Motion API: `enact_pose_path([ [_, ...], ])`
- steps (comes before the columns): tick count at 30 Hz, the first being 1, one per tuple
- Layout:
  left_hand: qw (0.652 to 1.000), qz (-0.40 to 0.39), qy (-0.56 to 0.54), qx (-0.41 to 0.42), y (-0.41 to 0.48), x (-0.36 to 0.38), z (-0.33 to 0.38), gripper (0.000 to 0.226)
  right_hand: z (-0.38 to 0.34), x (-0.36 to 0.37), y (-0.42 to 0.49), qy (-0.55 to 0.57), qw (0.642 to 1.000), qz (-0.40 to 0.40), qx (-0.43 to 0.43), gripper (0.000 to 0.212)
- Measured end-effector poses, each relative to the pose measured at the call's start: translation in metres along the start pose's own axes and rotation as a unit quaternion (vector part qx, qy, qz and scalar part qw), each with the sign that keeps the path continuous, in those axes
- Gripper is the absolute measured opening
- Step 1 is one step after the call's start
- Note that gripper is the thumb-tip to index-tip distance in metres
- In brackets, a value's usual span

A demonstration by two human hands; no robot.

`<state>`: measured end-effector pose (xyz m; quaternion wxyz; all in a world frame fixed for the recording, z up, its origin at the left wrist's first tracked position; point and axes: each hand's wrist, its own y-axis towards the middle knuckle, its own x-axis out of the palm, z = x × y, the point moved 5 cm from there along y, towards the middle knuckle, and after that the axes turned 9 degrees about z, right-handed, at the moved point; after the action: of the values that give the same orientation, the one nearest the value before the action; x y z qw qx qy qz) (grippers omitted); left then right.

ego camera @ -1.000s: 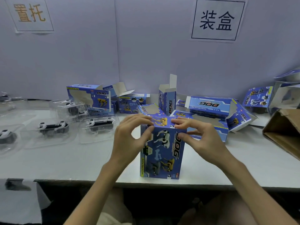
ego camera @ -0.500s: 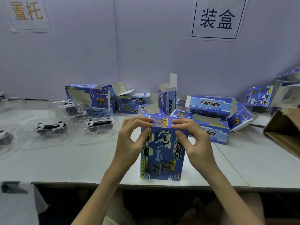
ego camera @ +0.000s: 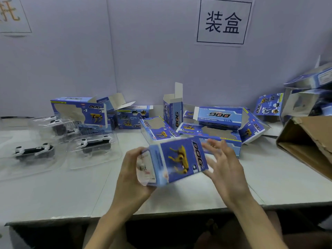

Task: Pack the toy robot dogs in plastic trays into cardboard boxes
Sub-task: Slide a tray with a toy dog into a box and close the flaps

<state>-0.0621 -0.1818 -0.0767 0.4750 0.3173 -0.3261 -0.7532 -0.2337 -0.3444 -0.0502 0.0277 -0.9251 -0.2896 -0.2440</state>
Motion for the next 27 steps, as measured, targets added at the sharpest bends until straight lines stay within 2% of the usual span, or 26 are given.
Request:
enact_pose_path([
  [2, 0.987, -0.005, 0.075, 0.139, -0.002, 0.004, 0.013, 0.090, 0.012, -0.013, -0.002, -0.063, 0.991, -0.036, 0.110, 0.072],
  [4, 0.965, -0.032, 0.126, 0.227, -0.007, 0.015, 0.021, 0.094, 0.024, -0.019, -0.011, -0.101, 0.970, -0.092, 0.201, 0.067],
  [6, 0.948, -0.058, 0.164, 0.266, -0.015, 0.027, 0.020, 0.101, 0.032, -0.028, -0.019, -0.113, 0.962, -0.096, 0.231, 0.056],
  [8, 0.951, -0.107, 0.183, 0.225, -0.018, 0.035, 0.009, 0.115, 0.037, -0.041, -0.022, -0.107, 0.967, -0.057, 0.225, 0.053],
  [11, 0.969, -0.141, 0.179, 0.091, -0.017, 0.038, -0.017, 0.128, 0.029, -0.064, -0.020, -0.027, 0.988, 0.015, 0.154, 0.051],
  [14, 0.965, -0.155, 0.200, 0.067, -0.021, 0.046, -0.032, 0.120, -0.004, -0.092, -0.010, 0.034, 0.992, 0.120, 0.011, 0.050],
  [15, 0.963, -0.162, 0.201, 0.076, -0.023, 0.048, -0.033, 0.115, -0.019, -0.102, -0.003, 0.053, 0.984, 0.160, -0.050, 0.049],
  [18, 0.957, -0.191, 0.203, 0.082, -0.027, 0.051, -0.035, 0.105, -0.070, -0.128, 0.020, 0.102, 0.931, 0.267, -0.229, 0.023],
  [20, 0.954, -0.205, 0.202, 0.083, -0.028, 0.052, -0.035, 0.100, -0.102, -0.141, 0.042, 0.040, 0.913, 0.285, -0.289, 0.024],
  [21, 0.953, -0.212, 0.201, 0.083, -0.028, 0.053, -0.035, 0.096, -0.110, -0.146, 0.056, -0.015, 0.921, 0.268, -0.281, 0.038],
  [22, 0.951, -0.219, 0.202, 0.083, -0.028, 0.054, -0.035, 0.093, -0.111, -0.150, 0.070, -0.082, 0.936, 0.237, -0.248, 0.052],
  [23, 0.949, -0.224, 0.204, 0.082, -0.028, 0.055, -0.035, 0.089, -0.105, -0.149, 0.081, -0.165, 0.944, 0.195, -0.211, 0.057],
  [25, 0.947, -0.236, 0.207, 0.073, -0.028, 0.056, -0.035, 0.081, -0.078, -0.144, 0.089, -0.316, 0.926, 0.135, -0.158, 0.051],
  [27, 0.942, -0.249, 0.220, 0.056, -0.028, 0.056, -0.038, 0.074, -0.041, -0.142, 0.088, -0.382, 0.908, 0.133, -0.109, 0.048],
])
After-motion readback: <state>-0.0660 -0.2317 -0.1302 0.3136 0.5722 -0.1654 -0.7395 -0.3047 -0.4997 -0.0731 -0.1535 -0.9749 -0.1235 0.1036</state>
